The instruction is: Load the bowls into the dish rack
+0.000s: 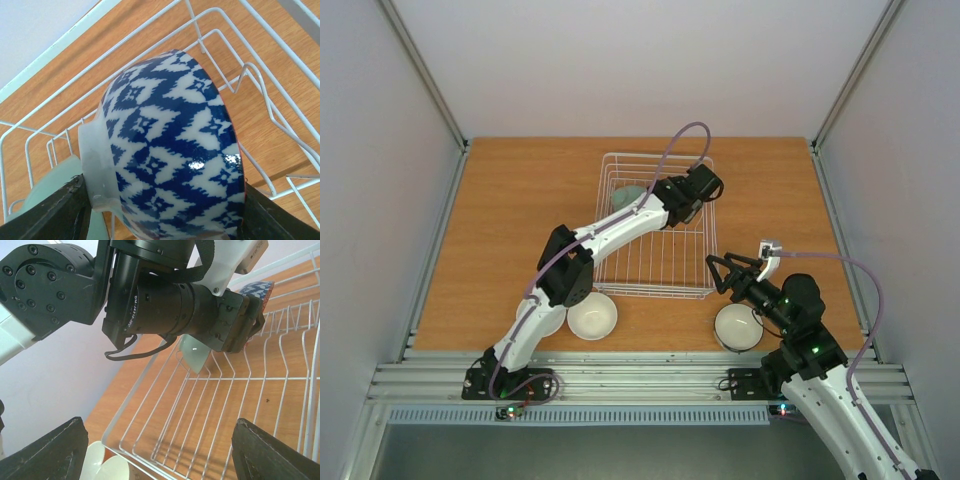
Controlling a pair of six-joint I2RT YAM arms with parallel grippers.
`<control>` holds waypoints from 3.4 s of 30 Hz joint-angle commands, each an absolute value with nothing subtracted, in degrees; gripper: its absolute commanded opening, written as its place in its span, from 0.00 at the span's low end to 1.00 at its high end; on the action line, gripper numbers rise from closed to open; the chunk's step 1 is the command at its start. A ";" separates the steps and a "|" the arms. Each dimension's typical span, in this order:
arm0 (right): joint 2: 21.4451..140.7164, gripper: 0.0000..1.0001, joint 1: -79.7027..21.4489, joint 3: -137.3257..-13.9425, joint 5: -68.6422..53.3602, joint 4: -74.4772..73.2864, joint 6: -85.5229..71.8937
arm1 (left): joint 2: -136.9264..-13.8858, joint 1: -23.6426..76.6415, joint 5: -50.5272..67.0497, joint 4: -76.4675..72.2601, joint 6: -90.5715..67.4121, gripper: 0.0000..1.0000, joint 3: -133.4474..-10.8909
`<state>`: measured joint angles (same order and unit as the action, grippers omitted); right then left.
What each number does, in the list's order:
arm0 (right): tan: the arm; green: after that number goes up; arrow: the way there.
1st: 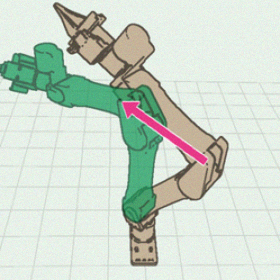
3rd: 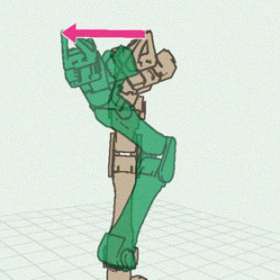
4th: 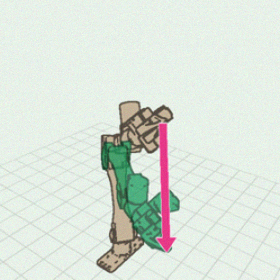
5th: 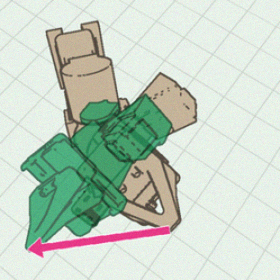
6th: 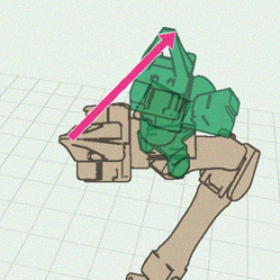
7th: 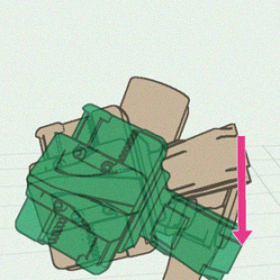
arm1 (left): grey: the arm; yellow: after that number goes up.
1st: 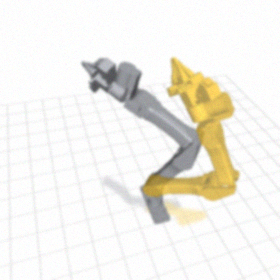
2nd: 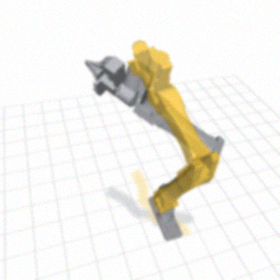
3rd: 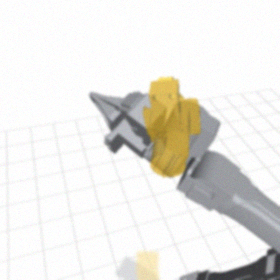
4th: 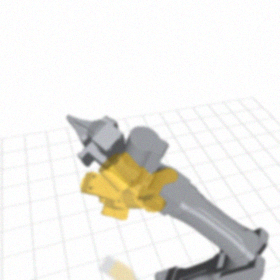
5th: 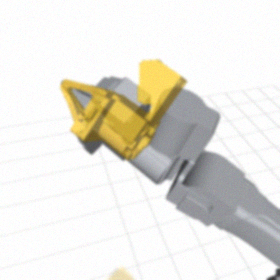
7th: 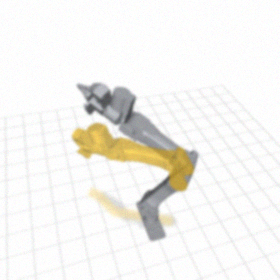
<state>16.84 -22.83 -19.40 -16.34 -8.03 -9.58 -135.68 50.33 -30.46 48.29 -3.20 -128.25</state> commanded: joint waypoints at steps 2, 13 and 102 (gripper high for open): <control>15.80 0.78 -23.12 -19.81 -16.13 -8.75 -9.36 | -140.23 51.41 -23.36 50.91 -4.25 0.33 -127.37; 14.57 0.78 -23.11 -20.47 -15.99 -10.32 -9.06 | -142.51 52.07 -21.51 51.09 -3.80 0.57 -126.49; 96.86 0.20 -68.29 -59.16 1.78 -21.39 -11.20 | -71.78 19.78 19.96 22.51 -2.11 0.93 -64.21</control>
<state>96.05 -67.90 -57.56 -0.60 -21.26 -11.42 -73.91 20.21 19.33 25.80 -1.39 -65.21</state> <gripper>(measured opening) 0.307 0.926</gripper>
